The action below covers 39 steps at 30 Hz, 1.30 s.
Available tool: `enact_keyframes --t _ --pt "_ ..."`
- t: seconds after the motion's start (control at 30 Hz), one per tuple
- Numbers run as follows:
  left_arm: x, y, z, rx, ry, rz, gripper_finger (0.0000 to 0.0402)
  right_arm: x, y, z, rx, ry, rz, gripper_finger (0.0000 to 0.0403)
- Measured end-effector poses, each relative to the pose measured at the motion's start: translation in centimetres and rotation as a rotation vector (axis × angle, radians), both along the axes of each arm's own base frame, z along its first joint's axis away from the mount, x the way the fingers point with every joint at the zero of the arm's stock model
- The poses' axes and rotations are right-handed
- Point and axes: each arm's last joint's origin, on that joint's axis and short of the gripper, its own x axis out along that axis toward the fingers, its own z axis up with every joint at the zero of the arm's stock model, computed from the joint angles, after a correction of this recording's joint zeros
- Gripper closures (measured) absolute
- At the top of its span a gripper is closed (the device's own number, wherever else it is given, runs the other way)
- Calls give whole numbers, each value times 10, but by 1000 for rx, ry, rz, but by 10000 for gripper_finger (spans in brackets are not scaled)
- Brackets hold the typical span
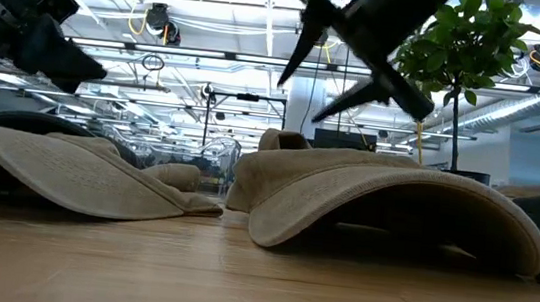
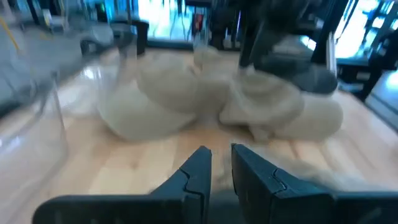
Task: Pick & Place hat
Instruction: Put the brown cap into the right transparent bin
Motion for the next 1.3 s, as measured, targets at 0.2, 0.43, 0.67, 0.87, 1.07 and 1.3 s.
enact_keyframes --t 0.2,0.43,0.67,0.87,1.07,1.3 --pt "2 0 13 14 -139 0 332 13 -6 -20 13 -108 -84 181" --pt "2 0 16 15 -162 1 332 14 -20 -29 -93 -126 -244 181" --pt "2 0 14 1 -147 2 332 19 -55 -27 -154 -109 -316 181" --pt "2 0 12 -40 -126 8 332 22 -79 -30 -95 -44 -246 182" --pt "2 0 12 -39 -126 8 332 21 -93 -32 -102 26 -198 229" --pt "2 0 12 -38 -126 8 332 20 -95 -31 -154 64 -135 385"
